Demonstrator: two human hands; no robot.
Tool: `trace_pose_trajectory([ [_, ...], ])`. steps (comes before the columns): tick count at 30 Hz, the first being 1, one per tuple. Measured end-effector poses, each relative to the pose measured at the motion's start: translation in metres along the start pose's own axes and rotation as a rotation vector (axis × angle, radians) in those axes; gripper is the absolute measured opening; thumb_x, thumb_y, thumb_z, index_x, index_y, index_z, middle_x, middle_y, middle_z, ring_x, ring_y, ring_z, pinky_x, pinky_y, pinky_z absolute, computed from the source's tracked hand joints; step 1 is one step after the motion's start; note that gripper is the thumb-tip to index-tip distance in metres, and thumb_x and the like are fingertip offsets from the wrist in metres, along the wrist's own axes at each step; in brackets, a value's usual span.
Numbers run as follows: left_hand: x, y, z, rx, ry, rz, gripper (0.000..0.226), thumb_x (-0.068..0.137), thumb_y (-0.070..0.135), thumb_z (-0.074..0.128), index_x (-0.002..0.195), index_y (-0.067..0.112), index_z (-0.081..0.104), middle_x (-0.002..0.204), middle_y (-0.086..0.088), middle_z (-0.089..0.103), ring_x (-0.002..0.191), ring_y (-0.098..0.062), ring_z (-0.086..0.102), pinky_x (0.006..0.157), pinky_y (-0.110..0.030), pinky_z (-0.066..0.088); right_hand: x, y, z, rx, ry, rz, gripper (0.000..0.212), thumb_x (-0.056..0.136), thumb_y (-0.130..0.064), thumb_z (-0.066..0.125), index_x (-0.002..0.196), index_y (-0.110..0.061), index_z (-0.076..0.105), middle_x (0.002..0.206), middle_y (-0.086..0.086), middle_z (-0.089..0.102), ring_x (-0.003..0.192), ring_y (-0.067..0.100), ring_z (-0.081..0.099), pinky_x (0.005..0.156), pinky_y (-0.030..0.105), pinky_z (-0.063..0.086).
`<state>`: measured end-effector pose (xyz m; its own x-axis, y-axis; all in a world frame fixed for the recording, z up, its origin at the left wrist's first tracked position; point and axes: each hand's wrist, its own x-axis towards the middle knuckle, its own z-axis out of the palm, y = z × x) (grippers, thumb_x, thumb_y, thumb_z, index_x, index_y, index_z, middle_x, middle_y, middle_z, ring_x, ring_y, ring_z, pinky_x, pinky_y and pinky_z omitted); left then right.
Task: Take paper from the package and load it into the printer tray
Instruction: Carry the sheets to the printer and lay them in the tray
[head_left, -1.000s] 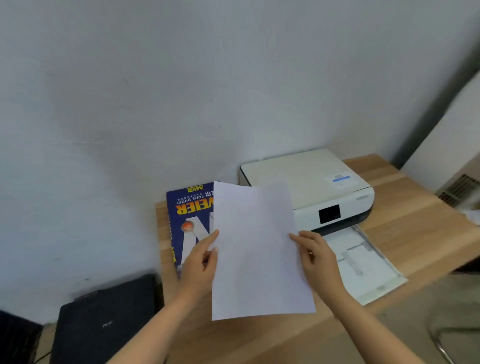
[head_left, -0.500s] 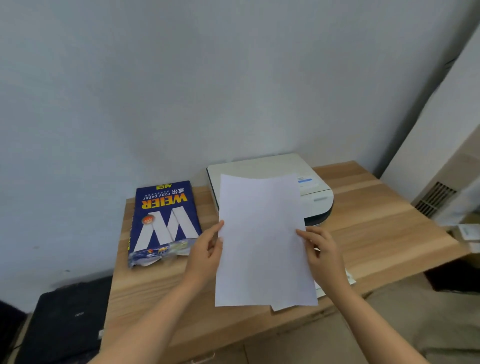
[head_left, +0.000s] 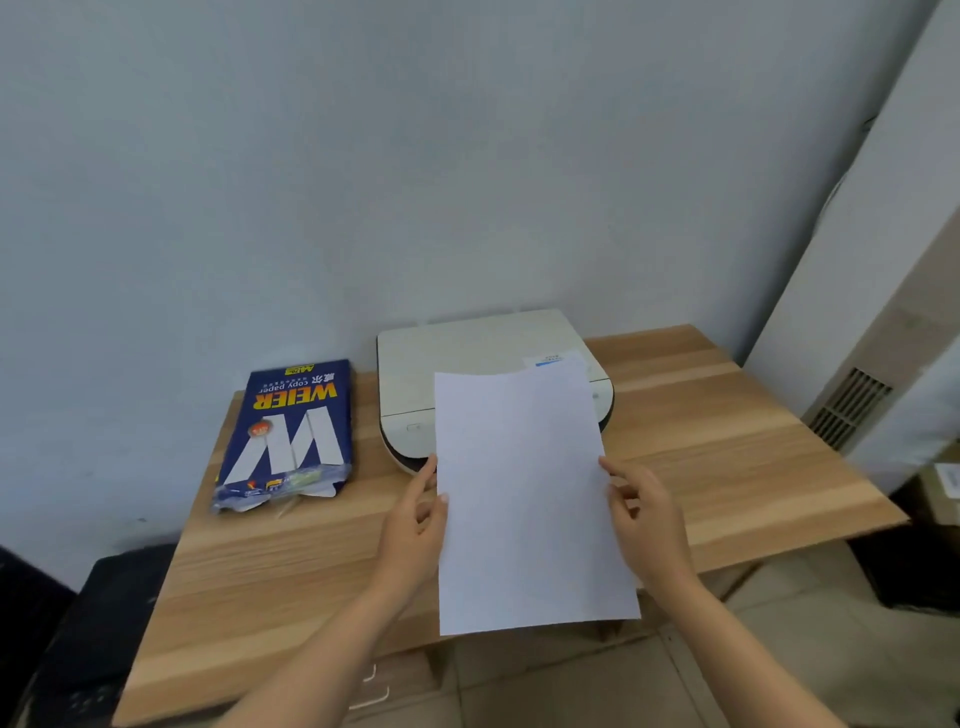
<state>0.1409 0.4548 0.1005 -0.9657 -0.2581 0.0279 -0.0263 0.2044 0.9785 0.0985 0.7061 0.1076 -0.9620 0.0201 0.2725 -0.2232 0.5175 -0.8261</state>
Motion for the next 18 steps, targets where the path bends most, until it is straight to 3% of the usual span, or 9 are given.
trace_pose_trajectory([
  [2,0.002,0.0,0.008,-0.004,0.002,-0.002,0.046,0.096,0.006,0.048,0.138,0.024,0.04,0.12,0.006,0.058,0.078,0.006,0.062,0.065,-0.01,0.047,0.001,0.005,-0.004,0.015,0.006,0.028,0.035,0.091,-0.004,0.053,0.12,-0.022,0.06,0.096,-0.013,0.06,0.083,0.003,0.057,0.068,0.014,0.047],
  [6,0.016,-0.007,0.024,0.014,-0.023,-0.015,0.047,0.096,0.014,0.049,0.14,0.029,0.039,0.128,0.007,0.057,0.102,-0.014,0.062,0.081,-0.029,0.052,0.009,0.013,-0.014,0.011,0.017,0.05,0.035,0.091,-0.003,0.052,0.121,-0.021,0.06,0.097,-0.016,0.059,0.085,0.004,0.057,0.069,0.014,0.046],
  [8,0.025,-0.01,0.035,0.009,-0.038,-0.028,0.047,0.096,0.015,0.049,0.14,0.029,0.039,0.128,0.006,0.057,0.108,-0.017,0.06,0.089,-0.037,0.052,0.016,0.017,-0.021,0.01,0.03,0.065,0.036,0.091,-0.003,0.052,0.121,-0.021,0.059,0.098,-0.016,0.058,0.087,0.005,0.058,0.071,0.016,0.046],
  [13,0.058,-0.015,0.061,0.008,-0.052,-0.026,0.048,0.096,0.017,0.05,0.141,0.03,0.038,0.098,0.011,0.06,0.09,-0.027,0.063,0.081,-0.043,0.054,0.045,0.033,-0.03,0.013,0.048,0.111,0.036,0.091,-0.003,0.052,0.122,-0.021,0.059,0.105,-0.008,0.06,0.09,0.007,0.058,0.074,0.02,0.049],
  [16,0.078,-0.012,0.071,-0.014,-0.055,-0.025,0.047,0.096,0.015,0.049,0.138,0.033,0.039,0.112,0.015,0.059,0.093,-0.021,0.062,0.078,-0.031,0.054,0.07,0.043,-0.03,0.007,0.035,0.134,0.037,0.091,-0.006,0.053,0.123,-0.024,0.058,0.105,-0.009,0.06,0.09,0.008,0.059,0.072,0.02,0.049],
  [18,0.093,-0.013,0.075,-0.012,-0.028,-0.007,0.047,0.096,0.014,0.05,0.138,0.031,0.04,0.112,0.011,0.06,0.084,-0.02,0.061,0.071,-0.023,0.051,0.088,0.048,-0.026,0.018,0.011,0.145,0.039,0.091,-0.009,0.054,0.125,-0.026,0.056,0.108,-0.01,0.062,0.09,0.006,0.059,0.068,0.017,0.045],
])
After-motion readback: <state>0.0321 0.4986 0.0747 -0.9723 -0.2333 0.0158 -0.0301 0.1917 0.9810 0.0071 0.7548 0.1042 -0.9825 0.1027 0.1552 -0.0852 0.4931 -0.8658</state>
